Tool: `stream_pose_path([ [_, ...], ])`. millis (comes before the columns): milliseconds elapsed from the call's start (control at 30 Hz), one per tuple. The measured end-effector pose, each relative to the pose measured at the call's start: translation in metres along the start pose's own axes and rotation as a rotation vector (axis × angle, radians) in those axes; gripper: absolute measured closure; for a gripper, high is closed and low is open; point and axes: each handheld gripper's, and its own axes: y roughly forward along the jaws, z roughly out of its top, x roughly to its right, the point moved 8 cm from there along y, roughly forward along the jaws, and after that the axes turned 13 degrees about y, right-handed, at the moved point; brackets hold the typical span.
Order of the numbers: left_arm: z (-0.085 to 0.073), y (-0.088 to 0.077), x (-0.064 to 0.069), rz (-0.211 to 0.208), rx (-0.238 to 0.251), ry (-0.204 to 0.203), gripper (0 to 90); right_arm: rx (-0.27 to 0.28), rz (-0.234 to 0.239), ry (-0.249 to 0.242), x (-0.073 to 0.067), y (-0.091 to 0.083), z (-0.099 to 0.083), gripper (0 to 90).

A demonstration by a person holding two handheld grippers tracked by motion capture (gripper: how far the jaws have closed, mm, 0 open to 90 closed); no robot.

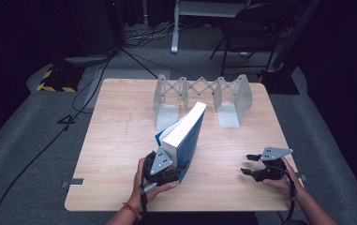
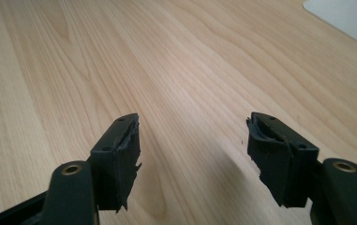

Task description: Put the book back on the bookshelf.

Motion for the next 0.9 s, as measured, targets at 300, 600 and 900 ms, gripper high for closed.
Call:
stream_pose_path([
  [300, 0.007, 0.0, -0.009, 0.022, 0.026, -0.005, 42.2, 0.003, -0.029, 0.056, 0.011, -0.002, -0.01, 35.4],
  [600, 0.005, -0.003, -0.021, -0.004, 0.042, -0.033, 56.9, 0.012, -0.056, 0.076, 0.017, 0.0, -0.009, 32.9],
  [900, 0.008, 0.003, -0.025, -0.099, 0.07, -0.041, 60.3, 0.01, -0.063, 0.076, 0.024, 0.001, -0.007, 29.1],
])
